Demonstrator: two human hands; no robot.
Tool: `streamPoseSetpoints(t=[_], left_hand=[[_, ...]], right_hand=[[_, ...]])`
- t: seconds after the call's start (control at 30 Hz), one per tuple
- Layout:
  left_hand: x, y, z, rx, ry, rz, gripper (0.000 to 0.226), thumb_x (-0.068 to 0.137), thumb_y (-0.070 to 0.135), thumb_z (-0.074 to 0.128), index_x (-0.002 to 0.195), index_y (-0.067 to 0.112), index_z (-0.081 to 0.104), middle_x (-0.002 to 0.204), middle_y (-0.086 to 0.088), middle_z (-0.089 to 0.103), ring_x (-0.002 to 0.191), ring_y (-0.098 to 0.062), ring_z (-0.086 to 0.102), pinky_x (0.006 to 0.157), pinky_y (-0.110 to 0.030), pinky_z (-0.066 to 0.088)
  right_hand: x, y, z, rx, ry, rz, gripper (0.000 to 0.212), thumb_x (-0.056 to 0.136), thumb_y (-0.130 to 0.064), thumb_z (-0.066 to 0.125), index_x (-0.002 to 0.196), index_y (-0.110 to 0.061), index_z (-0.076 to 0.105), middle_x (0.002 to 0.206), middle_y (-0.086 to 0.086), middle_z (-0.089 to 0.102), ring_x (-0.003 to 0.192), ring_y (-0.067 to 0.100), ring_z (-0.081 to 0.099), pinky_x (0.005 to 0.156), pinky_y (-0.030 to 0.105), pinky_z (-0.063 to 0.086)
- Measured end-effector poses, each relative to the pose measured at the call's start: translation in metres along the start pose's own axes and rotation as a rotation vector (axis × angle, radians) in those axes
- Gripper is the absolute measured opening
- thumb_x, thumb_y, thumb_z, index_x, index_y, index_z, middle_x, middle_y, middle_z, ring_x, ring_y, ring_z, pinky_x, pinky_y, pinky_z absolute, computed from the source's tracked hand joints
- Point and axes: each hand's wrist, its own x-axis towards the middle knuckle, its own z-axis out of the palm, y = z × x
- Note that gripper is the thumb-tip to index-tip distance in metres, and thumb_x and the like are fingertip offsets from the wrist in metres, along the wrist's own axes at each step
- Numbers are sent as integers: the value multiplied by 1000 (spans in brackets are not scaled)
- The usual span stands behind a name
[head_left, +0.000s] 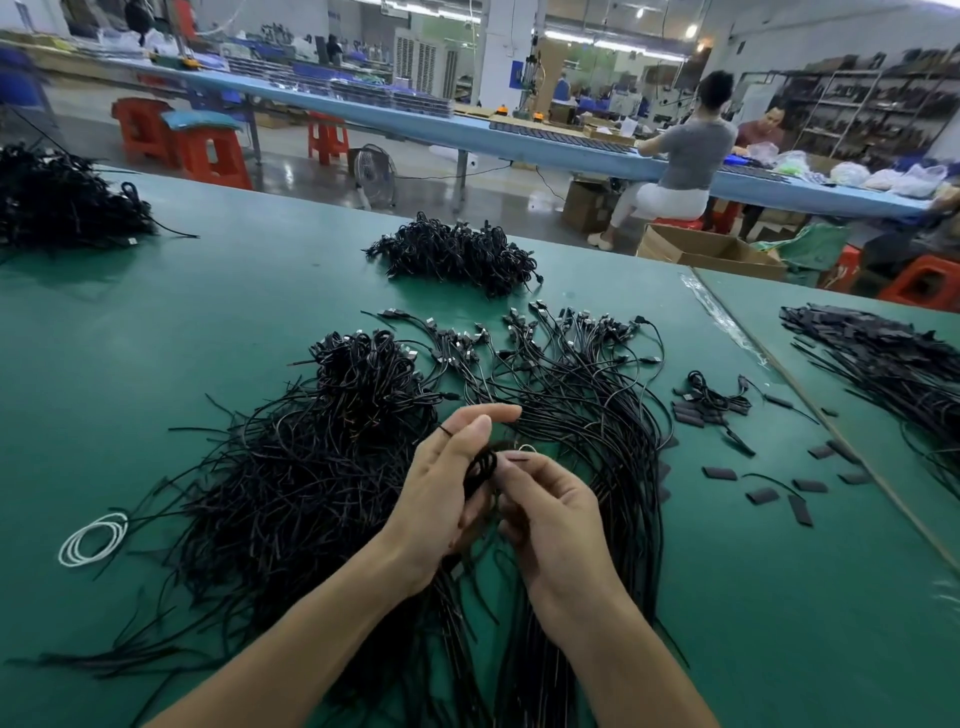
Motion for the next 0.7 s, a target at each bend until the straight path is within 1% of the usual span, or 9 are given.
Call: streamPoseSetpoints(t=[0.07,0.1,0.2,0.27,0.33,0.43,0.53,0.63,0.7], left_hand=[[3,-2,-4,41,22,8,42,105,38,35,105,27,75,41,2,36,30,-7,27,33,-14,25],[3,-3,-4,49,32,-5,45,101,45,36,101,27,77,42,2,36,31,-8,27,34,-14,24],[3,-6,-3,29,51,-69,57,91,60,39,96,20,80,44,1,40,32,-9,26,36,-15,22],[3,-9,-1,9,85,-123,60,90,62,38,93,20,80,47,-2,45,32,-9,26,36,-15,23],[3,-12,2,-27,130,-190,59,94,61,37,91,22,80,49,1,52,33,-8,31,35,-16,25],[5,-17,6,-114,162,-350,63,102,56,36,86,15,80,52,1,57,34,-8,37,33,-16,29],[5,-23,6,-42,96,-496,61,103,53,41,67,11,67,48,1,45,36,-10,32,36,-17,24],[2,-24,-1,-1,-80,-689,48,103,28,41,59,19,57,48,4,39,37,-5,28,35,-14,18],[0,-23,-4,-92,-210,-854,54,102,22,37,52,18,57,46,2,44,32,-2,29,29,-11,16]], right_hand=[[-2,0,-3,-86,-39,-73,10,90,-10,67,82,-8,73,75,21,69,67,32,69,68,43,60],[-2,-1,-5,-204,-39,-143,9,91,-10,69,83,-9,73,78,19,71,72,32,70,73,42,59],[0,-4,-13,-606,-15,-387,25,88,-4,71,80,-26,76,85,-5,74,80,8,70,73,16,53],[-1,-3,-18,-865,10,-504,23,85,-7,75,84,-30,77,86,-13,68,85,4,66,74,11,49],[-3,2,-22,-1112,-5,-631,13,85,-13,76,90,-25,77,88,-15,62,84,6,62,73,19,52],[-5,2,-28,-1508,-106,-983,6,83,-12,74,87,-16,73,88,-6,61,88,14,61,72,30,55],[-5,-11,-29,-1708,-295,-1176,4,82,-12,70,81,-15,69,93,-1,63,91,20,61,73,32,51],[-1,-26,-28,-1797,-491,-1176,4,78,-16,70,80,-20,71,106,-2,65,100,17,60,82,31,49],[0,-31,-28,-1753,-591,-1032,6,79,-18,74,82,-22,72,104,-6,65,95,13,60,85,30,49]])
